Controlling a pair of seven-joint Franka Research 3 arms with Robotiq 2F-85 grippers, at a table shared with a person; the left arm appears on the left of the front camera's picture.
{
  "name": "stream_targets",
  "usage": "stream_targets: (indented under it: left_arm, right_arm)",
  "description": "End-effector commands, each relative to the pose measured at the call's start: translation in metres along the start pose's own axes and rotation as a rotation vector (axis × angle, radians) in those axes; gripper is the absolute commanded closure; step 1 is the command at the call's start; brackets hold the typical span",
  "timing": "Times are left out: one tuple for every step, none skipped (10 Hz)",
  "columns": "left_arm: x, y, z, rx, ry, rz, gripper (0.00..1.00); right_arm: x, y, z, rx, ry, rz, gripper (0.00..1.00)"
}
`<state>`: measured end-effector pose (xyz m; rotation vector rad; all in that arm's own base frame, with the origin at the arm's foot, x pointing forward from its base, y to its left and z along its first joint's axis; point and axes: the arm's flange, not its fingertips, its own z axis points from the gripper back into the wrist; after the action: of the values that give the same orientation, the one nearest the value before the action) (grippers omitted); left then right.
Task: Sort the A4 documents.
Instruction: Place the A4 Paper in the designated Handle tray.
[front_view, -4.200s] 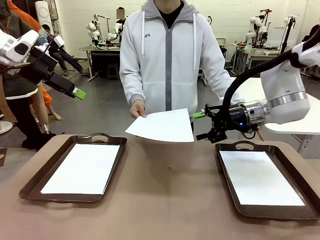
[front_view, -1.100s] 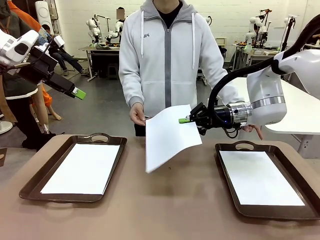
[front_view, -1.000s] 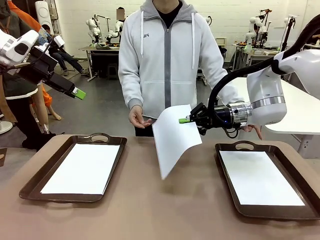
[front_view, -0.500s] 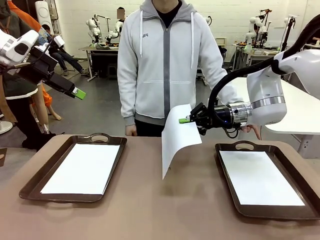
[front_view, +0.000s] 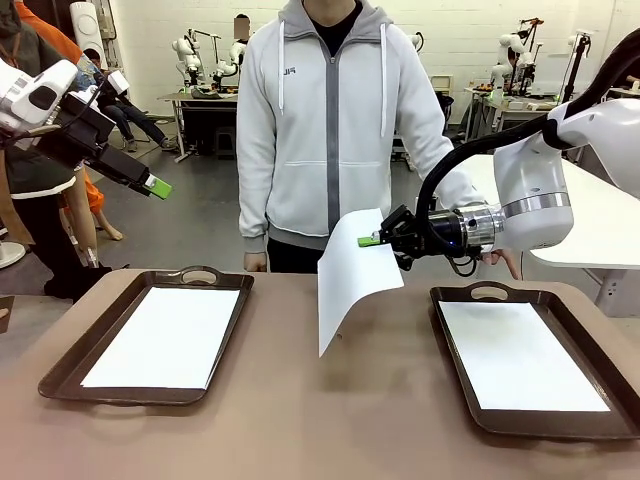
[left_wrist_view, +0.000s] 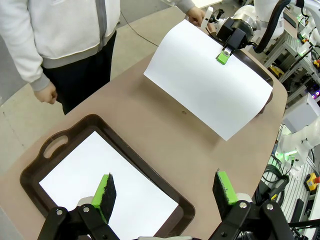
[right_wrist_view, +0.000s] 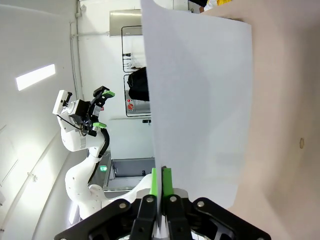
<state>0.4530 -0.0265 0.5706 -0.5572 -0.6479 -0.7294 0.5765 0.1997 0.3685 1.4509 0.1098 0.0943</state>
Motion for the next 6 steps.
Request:
stream_targets:
  left_arm:
    - [-0.001, 0.000, 0.001, 0.000, 0.009, -0.019, 0.00]
    - [-0.001, 0.000, 0.001, 0.000, 0.009, -0.019, 0.00]
    - [-0.001, 0.000, 0.001, 0.000, 0.009, -0.019, 0.00]
    - [-0.001, 0.000, 0.001, 0.000, 0.009, -0.019, 0.00]
    - [-0.001, 0.000, 0.001, 0.000, 0.009, -0.019, 0.00]
    - [-0.001, 0.000, 0.001, 0.000, 0.009, -0.019, 0.00]
  right_arm:
    - [0.000, -0.001, -0.001, -0.003, -0.010, -0.002, 1.00]
    - [0.000, -0.001, -0.001, -0.003, -0.010, -0.002, 1.00]
    - [0.000, -0.001, -0.001, -0.003, -0.010, -0.002, 1.00]
    - [0.000, 0.000, 0.000, 0.000, 0.000, 0.000, 0.99]
    - [-0.020, -0.001, 0.003, -0.077, 0.042, 0.059, 0.99]
    - [-0.036, 0.007, 0.021, -0.134, 0.059, 0.090, 0.99]
